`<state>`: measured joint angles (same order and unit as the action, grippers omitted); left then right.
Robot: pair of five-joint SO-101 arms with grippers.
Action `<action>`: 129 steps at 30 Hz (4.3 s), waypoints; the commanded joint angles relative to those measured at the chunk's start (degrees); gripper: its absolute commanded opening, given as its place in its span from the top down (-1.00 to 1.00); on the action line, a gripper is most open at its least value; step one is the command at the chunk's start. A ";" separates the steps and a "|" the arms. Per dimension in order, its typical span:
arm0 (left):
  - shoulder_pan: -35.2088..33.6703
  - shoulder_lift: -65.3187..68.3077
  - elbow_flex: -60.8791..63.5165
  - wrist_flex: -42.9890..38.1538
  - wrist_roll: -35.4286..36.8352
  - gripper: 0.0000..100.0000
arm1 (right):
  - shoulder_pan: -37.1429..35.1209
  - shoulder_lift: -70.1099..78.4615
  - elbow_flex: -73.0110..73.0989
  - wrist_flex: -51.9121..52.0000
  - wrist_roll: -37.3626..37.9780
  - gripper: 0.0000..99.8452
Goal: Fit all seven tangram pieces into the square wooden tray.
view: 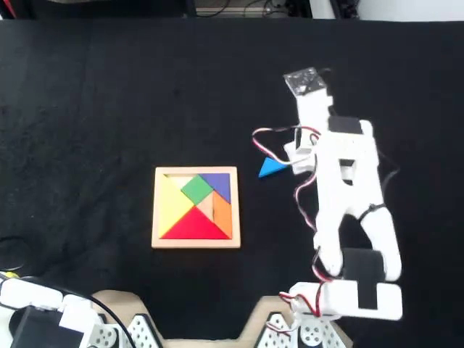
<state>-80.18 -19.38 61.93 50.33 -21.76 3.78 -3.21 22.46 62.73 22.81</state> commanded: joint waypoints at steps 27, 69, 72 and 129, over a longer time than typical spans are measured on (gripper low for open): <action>2.15 1.05 2.86 -0.09 -0.44 0.61 | -12.66 42.42 -45.32 10.02 0.00 0.98; 102.73 9.93 -55.87 16.53 -16.53 0.61 | 19.96 -1.89 -4.53 5.45 -13.98 0.98; 106.33 17.67 -60.09 17.76 -18.90 0.61 | 19.96 -2.15 7.25 -6.33 -16.53 0.98; 108.53 92.31 -151.87 44.66 -45.10 0.45 | 29.71 22.20 -9.80 -5.89 -24.62 0.98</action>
<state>28.66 74.07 -84.26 98.86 -73.19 33.05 19.38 15.08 56.31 -1.63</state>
